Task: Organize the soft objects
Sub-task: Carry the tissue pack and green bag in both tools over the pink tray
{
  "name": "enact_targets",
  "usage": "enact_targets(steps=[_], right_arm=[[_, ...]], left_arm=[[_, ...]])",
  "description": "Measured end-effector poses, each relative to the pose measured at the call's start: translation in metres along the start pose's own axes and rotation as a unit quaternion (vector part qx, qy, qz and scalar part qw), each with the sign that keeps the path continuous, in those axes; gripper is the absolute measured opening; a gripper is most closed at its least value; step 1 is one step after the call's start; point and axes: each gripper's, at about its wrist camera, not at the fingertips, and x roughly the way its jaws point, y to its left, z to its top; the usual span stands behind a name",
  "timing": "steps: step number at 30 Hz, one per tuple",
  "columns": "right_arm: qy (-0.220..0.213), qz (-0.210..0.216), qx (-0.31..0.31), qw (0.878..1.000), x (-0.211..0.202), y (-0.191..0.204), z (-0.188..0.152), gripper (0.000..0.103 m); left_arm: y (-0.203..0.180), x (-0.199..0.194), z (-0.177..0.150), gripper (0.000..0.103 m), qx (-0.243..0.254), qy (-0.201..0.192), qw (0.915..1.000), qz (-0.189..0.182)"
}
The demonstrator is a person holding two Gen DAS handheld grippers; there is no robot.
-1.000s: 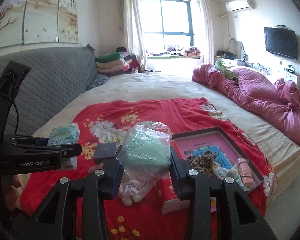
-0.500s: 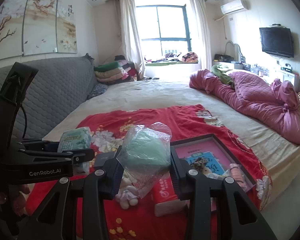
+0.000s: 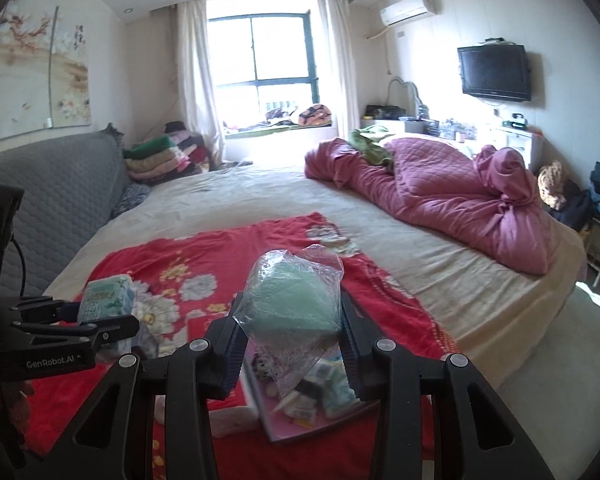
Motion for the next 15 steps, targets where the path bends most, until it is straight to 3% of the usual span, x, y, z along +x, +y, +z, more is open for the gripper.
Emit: enact_targets(steps=[15], right_arm=[[0.02, -0.032, 0.007, 0.999, 0.03, -0.04, 0.008, 0.042]], left_arm=[[-0.047, 0.093, 0.008, 0.05, 0.047, 0.059, 0.9971, -0.017]])
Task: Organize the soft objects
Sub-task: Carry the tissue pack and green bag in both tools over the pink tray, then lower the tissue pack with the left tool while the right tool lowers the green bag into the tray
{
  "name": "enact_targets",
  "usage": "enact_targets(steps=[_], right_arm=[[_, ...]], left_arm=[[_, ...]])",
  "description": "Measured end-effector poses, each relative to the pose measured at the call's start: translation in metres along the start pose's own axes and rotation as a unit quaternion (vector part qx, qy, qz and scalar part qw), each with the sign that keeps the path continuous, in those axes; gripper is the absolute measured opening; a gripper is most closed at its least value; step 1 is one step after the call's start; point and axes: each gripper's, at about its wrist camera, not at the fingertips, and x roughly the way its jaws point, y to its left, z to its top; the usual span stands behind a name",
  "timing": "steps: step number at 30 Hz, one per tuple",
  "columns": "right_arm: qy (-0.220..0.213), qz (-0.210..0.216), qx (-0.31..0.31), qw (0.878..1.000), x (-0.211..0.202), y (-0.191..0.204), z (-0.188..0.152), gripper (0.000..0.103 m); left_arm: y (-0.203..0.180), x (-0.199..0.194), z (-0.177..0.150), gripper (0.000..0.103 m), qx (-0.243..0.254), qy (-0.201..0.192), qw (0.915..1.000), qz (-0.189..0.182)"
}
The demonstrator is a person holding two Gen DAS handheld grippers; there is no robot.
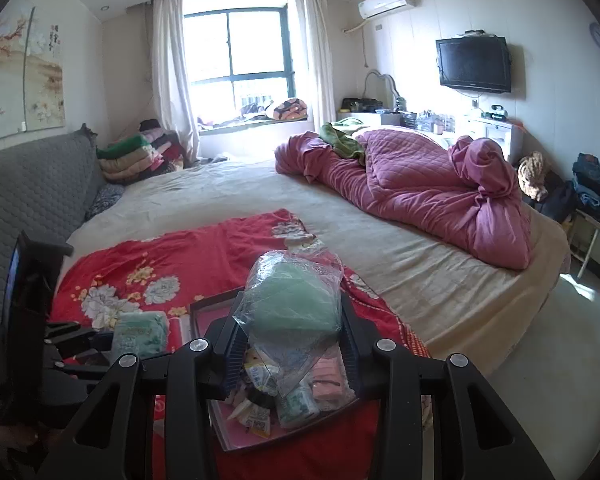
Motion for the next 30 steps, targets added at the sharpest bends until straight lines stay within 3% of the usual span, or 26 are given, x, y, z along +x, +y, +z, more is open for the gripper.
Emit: enact_targets(steps=[17, 30], right_arm=[[0.032, -0.005, -0.023, 0.999, 0.06, -0.025, 0.009, 0.042], [0.106, -0.018, -0.017, 0.994, 0.114, -0.045, -0.034, 0.042]], left_arm=[[-0.006, 0.076, 0.007, 0.051, -0.009, 0.061, 0.9976, -0.031], [0.002, 0.109, -0.005, 0.051, -0.023, 0.09, 0.9951, -0.032]])
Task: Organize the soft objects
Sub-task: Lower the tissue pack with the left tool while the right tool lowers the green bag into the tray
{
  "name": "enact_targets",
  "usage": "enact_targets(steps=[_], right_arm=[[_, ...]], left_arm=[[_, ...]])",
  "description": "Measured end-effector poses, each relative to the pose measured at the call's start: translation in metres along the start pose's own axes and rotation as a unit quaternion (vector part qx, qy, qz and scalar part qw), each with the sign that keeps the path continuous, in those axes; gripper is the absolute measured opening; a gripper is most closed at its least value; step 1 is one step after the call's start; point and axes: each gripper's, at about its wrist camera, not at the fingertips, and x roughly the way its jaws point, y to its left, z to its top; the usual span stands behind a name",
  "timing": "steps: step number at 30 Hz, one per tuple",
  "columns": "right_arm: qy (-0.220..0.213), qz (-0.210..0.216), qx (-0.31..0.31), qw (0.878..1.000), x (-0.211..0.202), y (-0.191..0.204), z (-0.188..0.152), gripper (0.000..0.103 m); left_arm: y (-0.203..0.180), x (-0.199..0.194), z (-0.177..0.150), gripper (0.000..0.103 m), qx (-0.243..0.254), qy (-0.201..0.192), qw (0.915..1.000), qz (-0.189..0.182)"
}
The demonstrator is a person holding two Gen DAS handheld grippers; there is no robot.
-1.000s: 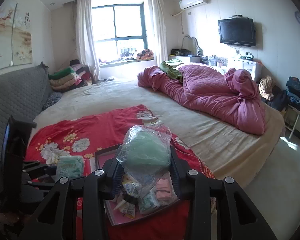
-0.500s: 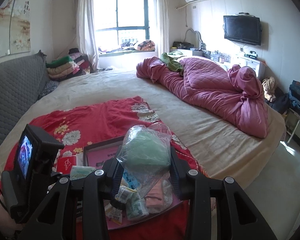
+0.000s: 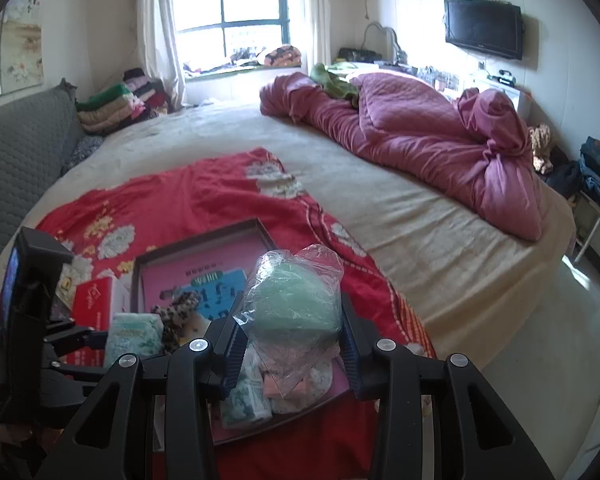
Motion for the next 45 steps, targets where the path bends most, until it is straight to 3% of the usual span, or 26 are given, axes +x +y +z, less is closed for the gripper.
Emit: enact_targets(steps=[14, 20, 33, 45], right_arm=[[0.043, 0.03, -0.045, 0.998, 0.052, 0.015, -0.002, 0.042], [0.062, 0.087, -0.032, 0.994, 0.081, 0.022, -0.001, 0.042], [0.134, 0.071, -0.082, 0.985, 0.133, 0.037, -0.002, 0.042], [0.164, 0.055, -0.073, 0.982, 0.138, 0.039, -0.01, 0.045]], left_arm=[[-0.006, 0.015, 0.002, 0.051, 0.014, 0.01, 0.9998, -0.008], [-0.011, 0.018, 0.003, 0.051, 0.032, 0.017, 0.9994, -0.001], [-0.014, 0.022, 0.005, 0.051, 0.036, 0.017, 0.9992, 0.003], [-0.018, 0.026, 0.008, 0.052, 0.033, 0.02, 0.9992, 0.007]])
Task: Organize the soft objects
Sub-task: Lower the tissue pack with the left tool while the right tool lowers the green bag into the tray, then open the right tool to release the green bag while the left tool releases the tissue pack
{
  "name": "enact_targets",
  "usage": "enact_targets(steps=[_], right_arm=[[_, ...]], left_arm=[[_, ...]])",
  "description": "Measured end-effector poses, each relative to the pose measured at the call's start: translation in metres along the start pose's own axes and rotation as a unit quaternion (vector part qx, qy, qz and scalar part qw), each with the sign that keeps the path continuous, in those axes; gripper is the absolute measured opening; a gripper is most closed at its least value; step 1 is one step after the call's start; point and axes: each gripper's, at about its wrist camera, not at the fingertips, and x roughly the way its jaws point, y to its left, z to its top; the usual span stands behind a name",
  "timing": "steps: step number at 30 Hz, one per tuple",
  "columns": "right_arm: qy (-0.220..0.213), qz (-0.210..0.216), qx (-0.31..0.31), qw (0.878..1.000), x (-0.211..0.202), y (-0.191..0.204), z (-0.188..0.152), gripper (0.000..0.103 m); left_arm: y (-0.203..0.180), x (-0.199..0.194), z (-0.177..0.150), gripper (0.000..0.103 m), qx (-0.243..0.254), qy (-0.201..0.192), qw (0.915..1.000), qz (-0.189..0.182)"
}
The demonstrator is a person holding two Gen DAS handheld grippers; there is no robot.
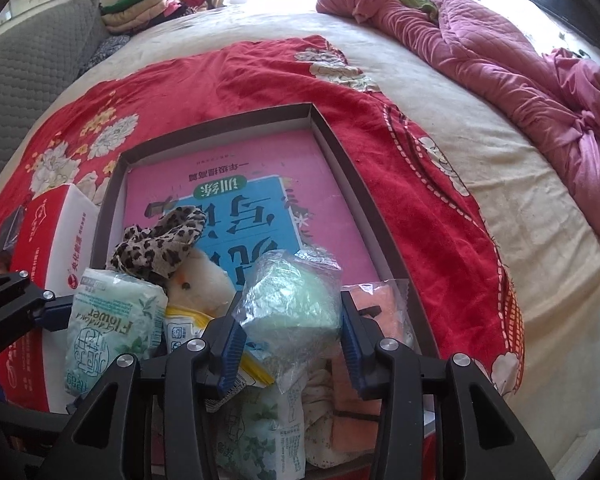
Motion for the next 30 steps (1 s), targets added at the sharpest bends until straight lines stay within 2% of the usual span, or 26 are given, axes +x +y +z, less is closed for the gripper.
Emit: enact_targets(steps=[6, 10, 20, 30], right_arm=[[-0.005, -0.002, 0.0, 1.0, -0.005, 0.002, -0.004, 0.046], [-0.007, -0.004, 0.002, 1.0, -0.012, 0.002, -0.007, 0.051], [-0.05, -0.024, 0.027, 0.998, -0.055, -0.015, -0.009, 0.059], [-0.08, -0.042, 0.04, 0.995, -0.083, -0.028, -0.01, 0.06]], left_arm=[[0.0, 0.0, -0.001, 0.053, -0.001, -0.004, 1.0, 0.004], [-0.003, 0.001, 0.001, 0.053, -0.001, -0.001, 1.0, 0.009], [-0.009, 0.001, 0.005, 0.054, 0.002, -0.005, 0.9997, 0.022], [-0.003, -0.003, 0.011, 0.059, -0.017, -0.012, 0.9997, -0.015]])
